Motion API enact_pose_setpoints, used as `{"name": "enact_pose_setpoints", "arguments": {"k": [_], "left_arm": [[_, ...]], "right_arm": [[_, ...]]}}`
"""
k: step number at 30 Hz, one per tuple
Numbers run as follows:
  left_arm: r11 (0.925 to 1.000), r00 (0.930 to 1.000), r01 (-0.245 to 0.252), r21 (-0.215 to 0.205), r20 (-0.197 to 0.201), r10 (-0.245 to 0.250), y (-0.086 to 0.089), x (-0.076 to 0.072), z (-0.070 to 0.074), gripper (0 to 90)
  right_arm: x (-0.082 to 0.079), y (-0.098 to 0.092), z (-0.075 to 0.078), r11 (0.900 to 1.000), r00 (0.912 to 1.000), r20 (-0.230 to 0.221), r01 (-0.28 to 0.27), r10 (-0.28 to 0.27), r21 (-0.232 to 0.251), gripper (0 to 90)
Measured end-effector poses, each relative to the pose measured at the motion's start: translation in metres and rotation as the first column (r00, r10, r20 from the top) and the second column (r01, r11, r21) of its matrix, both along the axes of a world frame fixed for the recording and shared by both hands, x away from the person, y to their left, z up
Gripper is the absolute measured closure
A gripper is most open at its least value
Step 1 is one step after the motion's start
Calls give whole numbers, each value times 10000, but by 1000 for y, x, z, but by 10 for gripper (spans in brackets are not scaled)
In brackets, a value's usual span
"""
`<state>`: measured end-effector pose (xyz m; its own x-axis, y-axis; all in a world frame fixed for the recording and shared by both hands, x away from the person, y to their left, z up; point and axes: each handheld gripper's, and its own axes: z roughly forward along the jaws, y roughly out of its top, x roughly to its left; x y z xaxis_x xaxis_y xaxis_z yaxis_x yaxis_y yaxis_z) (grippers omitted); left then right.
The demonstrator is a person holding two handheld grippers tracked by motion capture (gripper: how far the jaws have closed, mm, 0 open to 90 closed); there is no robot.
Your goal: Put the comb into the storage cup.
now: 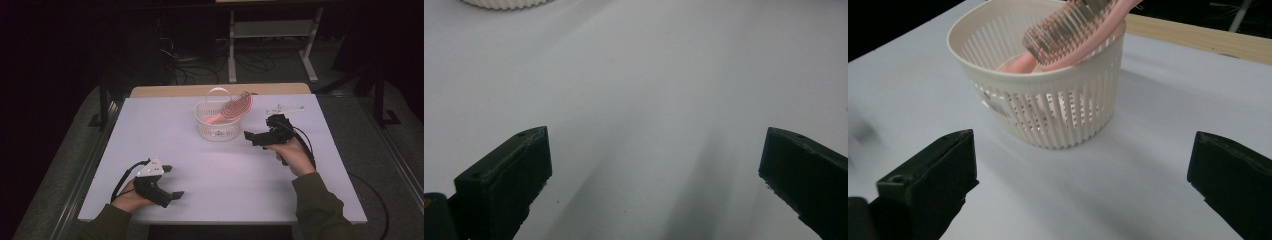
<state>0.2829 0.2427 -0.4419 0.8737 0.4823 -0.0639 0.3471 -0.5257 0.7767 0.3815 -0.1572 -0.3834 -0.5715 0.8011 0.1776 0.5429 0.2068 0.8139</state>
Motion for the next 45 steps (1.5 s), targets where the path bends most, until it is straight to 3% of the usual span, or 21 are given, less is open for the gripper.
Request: {"name": "enact_pose_setpoints", "arguments": {"k": [17, 26, 29, 32, 45], "left_arm": [[10000, 10000, 2, 15, 67, -2, 0, -1, 1, 3], [10000, 9999, 8, -28, 102, -8, 1, 0, 2, 3], [9997, 10000, -37, -222, 54, 39, 2, 0, 3, 3], [9991, 9999, -162, -390, 37, 164, 4, 2, 4, 3], [9974, 9988, -470, -552, -159, 462, 8, 9, 7, 3]], "right_arm": [[-35, -11, -17, 9987, 9986, 254, -468, 473, -213, 0], [-53, -16, -28, 9974, 9983, 157, -560, 568, -458, 0], [-59, -17, -32, 9966, 9976, 115, -673, 679, -466, 0], [-67, -17, -38, 9935, 9966, 56, -821, 828, -793, 0], [-87, -22, -51, 9909, 9947, -223, -1021, 1005, -876, 0]]}}
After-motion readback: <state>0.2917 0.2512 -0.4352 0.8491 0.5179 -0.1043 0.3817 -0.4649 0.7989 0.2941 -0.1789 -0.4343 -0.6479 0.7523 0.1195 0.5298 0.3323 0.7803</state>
